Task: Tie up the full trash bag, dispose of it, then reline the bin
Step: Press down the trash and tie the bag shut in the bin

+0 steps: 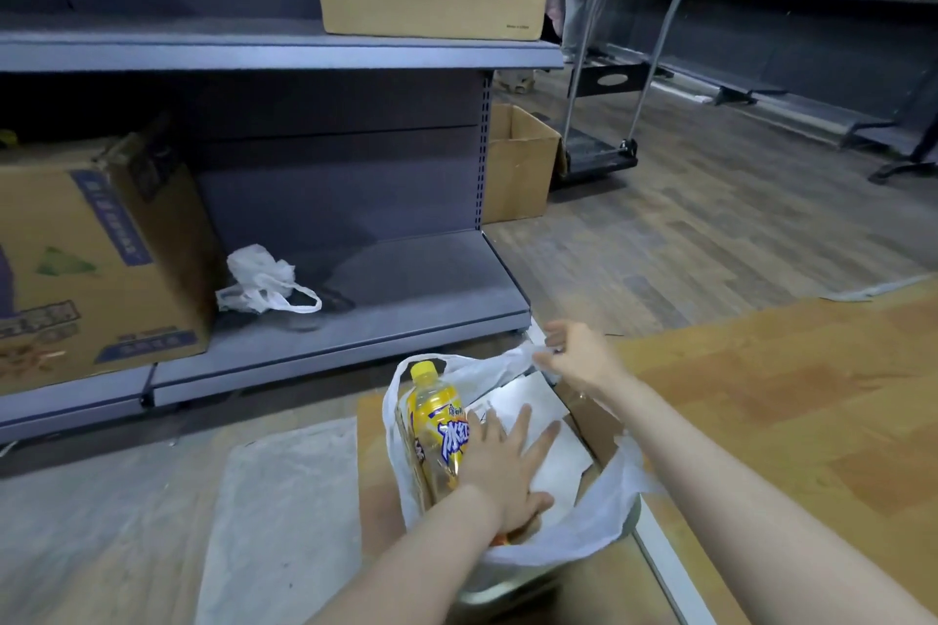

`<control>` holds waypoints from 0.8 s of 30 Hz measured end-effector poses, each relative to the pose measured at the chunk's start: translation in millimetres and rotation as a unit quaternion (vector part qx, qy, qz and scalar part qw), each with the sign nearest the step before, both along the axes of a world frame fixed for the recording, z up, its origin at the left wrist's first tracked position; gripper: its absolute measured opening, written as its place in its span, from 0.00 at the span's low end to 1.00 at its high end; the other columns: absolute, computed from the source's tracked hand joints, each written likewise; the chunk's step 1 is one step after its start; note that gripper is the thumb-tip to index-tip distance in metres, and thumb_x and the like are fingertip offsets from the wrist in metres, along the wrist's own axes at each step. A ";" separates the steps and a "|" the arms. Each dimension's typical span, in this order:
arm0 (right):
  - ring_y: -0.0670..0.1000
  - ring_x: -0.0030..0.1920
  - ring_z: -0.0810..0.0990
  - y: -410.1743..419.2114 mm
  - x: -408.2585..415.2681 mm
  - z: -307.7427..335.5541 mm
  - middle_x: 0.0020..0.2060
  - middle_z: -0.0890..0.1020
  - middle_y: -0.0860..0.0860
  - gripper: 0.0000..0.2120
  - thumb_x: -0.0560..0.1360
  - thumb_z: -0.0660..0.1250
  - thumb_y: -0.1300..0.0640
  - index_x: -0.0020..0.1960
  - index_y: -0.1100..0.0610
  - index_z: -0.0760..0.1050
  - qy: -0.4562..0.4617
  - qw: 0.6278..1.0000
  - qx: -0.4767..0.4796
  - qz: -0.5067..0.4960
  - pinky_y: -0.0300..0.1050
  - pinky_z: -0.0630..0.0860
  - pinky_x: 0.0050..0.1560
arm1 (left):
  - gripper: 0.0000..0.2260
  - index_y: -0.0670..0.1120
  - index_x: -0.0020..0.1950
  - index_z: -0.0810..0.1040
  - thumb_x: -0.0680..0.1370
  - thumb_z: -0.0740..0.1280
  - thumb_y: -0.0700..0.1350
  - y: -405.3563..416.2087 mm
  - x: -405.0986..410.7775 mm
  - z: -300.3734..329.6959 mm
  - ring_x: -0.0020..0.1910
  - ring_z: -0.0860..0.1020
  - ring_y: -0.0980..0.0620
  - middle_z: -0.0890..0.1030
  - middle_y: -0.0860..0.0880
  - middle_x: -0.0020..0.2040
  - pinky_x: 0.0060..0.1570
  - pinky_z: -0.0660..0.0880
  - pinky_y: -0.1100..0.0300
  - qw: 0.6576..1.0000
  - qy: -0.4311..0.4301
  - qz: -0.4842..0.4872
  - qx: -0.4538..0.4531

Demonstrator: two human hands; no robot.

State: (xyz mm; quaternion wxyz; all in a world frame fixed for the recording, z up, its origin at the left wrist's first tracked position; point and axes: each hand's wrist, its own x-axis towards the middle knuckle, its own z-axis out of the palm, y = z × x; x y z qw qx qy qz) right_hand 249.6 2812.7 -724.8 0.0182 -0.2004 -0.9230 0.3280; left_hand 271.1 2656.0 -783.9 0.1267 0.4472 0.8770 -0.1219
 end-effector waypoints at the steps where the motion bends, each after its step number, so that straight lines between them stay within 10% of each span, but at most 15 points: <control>1: 0.57 0.54 0.79 -6.8 -3.6 0.4 0.52 0.82 0.53 0.18 0.71 0.66 0.52 0.58 0.57 0.76 -0.031 0.998 0.043 0.015 0.50 0.76 0.54 | 0.33 0.54 0.77 0.34 0.80 0.50 0.62 0.2 0.3 -0.3 0.75 0.46 0.31 0.38 0.44 0.78 0.70 0.42 0.34 1.000 0.000 0.001 0.001; 4: 0.59 0.53 0.76 -24.9 -17.2 -0.3 0.48 0.80 0.53 0.20 0.69 0.57 0.44 0.55 0.52 0.74 -0.083 0.995 0.056 0.005 0.47 0.70 0.47 | 0.33 0.54 0.77 0.35 0.80 0.51 0.61 0.6 0.3 0.3 0.75 0.46 0.30 0.38 0.44 0.78 0.70 0.41 0.33 1.000 0.000 0.000 0.000; 7: 0.58 0.64 0.71 -31.3 -35.1 -7.2 0.58 0.78 0.54 0.23 0.75 0.59 0.41 0.61 0.57 0.71 -0.152 0.973 0.166 -0.049 0.50 0.68 0.59 | 0.33 0.53 0.77 0.35 0.80 0.51 0.61 0.8 -0.4 0.2 0.74 0.46 0.30 0.38 0.44 0.78 0.70 0.41 0.34 1.000 0.000 -0.001 -0.002; 11: 0.55 0.62 0.74 -30.2 -41.7 -11.1 0.57 0.79 0.54 0.11 0.74 0.63 0.59 0.57 0.56 0.74 -0.171 0.954 0.231 -0.087 0.47 0.70 0.61 | 0.33 0.54 0.76 0.34 0.80 0.50 0.62 0.6 -1.5 -3.2 0.74 0.45 0.30 0.38 0.44 0.78 0.69 0.41 0.33 1.000 0.004 0.001 -0.004; 15: 0.55 0.40 0.78 -19.3 -37.5 -3.4 0.38 0.82 0.54 0.02 0.72 0.69 0.58 0.44 0.55 0.81 -0.074 0.978 0.186 -0.057 0.40 0.70 0.38 | 0.33 0.54 0.76 0.33 0.80 0.50 0.62 1.0 -1.9 -6.0 0.74 0.46 0.30 0.38 0.44 0.78 0.69 0.41 0.33 1.000 0.006 0.000 0.004; 18: 0.48 0.29 0.70 -10.0 -30.8 5.6 0.25 0.73 0.46 0.15 0.70 0.73 0.58 0.28 0.51 0.73 -0.006 0.995 0.067 0.078 0.40 0.64 0.31 | 0.33 0.54 0.76 0.33 0.80 0.49 0.62 0.5 -1.5 -7.7 0.74 0.46 0.30 0.38 0.44 0.78 0.69 0.42 0.33 1.000 0.013 -0.002 0.015; 24: 0.50 0.40 0.70 -23.9 -23.5 -5.1 0.39 0.73 0.50 0.13 0.70 0.71 0.57 0.44 0.55 0.66 -0.021 0.993 -0.008 0.113 0.45 0.66 0.41 | 0.33 0.54 0.77 0.35 0.80 0.51 0.62 1.2 -0.8 -6.5 0.74 0.46 0.29 0.39 0.44 0.78 0.69 0.40 0.33 1.000 0.017 -0.002 0.019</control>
